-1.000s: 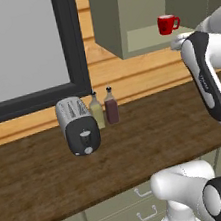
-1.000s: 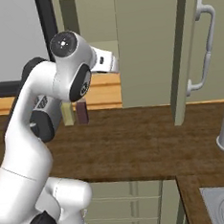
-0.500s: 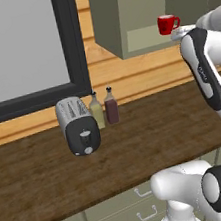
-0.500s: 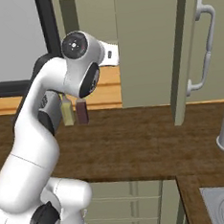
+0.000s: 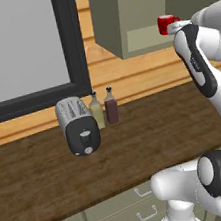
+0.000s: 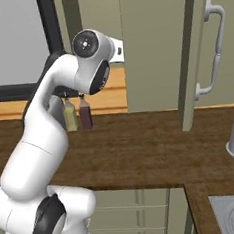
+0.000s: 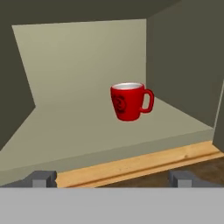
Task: Gather all objects into one cabinet and sort the glasses and bowls to opposite sides.
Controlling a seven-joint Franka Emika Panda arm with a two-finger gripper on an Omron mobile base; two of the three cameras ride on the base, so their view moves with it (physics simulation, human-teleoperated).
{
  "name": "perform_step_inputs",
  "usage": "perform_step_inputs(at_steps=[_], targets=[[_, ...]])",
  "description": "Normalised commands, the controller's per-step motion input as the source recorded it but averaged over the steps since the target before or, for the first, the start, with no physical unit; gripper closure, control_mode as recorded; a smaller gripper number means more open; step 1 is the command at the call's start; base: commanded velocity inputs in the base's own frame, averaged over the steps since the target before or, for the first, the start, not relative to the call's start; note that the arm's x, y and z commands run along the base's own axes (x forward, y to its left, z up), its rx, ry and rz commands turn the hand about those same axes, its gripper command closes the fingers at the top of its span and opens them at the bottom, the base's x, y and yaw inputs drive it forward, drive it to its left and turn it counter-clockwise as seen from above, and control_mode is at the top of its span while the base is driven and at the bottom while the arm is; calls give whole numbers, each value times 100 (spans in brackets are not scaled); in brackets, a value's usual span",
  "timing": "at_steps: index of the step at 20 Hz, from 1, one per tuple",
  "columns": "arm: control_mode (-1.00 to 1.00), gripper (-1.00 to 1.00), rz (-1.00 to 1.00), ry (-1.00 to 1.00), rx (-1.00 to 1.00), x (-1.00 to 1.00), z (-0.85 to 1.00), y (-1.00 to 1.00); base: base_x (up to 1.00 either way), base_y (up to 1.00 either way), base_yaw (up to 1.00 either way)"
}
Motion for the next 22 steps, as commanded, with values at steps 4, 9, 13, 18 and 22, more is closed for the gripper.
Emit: perform_step_inputs(at_steps=[4,9,13,18,22], targets=[[-100,-100,0,0,0,22,13,-23,0,0,0],[-100,-100,-5,0,0,23,2,-12,0,0,0],[-100,-100,-6,0,0,19,0,-17,0,0,0],[-100,-100,-1,2,0,4,0,-24,0,0,0],[-100,-100,0,5,0,1,0,-11,0,0,0]])
